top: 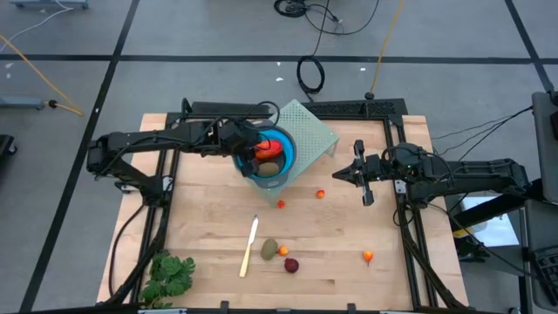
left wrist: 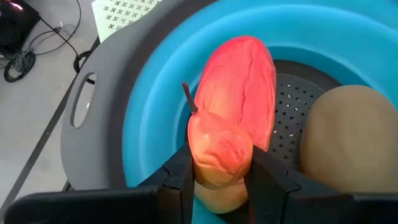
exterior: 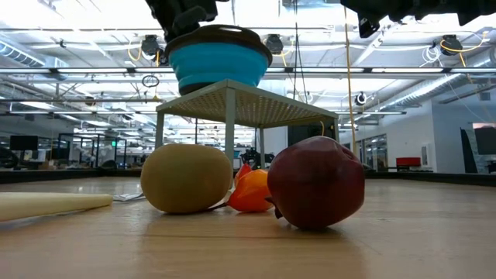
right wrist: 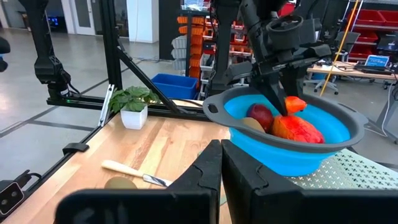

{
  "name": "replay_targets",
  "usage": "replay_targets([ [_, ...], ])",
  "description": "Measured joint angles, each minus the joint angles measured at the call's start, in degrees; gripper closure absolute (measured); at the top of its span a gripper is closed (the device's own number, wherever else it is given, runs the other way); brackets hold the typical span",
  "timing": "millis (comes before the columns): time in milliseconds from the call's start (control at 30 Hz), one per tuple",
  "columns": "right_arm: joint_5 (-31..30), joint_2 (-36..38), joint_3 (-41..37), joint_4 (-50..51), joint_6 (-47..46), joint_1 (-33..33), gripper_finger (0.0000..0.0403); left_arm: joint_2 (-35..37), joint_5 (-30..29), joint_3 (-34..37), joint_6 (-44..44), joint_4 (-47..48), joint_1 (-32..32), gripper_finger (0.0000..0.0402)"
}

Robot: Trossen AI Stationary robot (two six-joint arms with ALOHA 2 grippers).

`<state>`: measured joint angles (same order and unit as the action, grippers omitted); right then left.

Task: Pick & Place Fruit
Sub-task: Put the peach into the blue strainer bowl, then put the kiwi into the blue strainer bowl

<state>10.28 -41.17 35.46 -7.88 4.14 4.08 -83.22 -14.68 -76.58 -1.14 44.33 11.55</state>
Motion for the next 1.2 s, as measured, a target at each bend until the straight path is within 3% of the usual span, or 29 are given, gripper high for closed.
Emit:
replay_targets([
  [433,0.0,0.0,0.0,0.0,0.9,0.0,0.0399,0.0,0.3,0.0,-1.4,-0.1,0.0,0.0288],
  [900,0.2,0.0,0.0,0.0,1.0,0.0,0.0399,2.7,-1.4,-0.4,-2.4,-0.7,-0.4,0.0163],
  [1200,0.3,0.0,0.0,-0.9,0.9,0.0,0.0399,3.7,-1.9,-8.8,-5.2,2.2,-2.0,0.0149],
])
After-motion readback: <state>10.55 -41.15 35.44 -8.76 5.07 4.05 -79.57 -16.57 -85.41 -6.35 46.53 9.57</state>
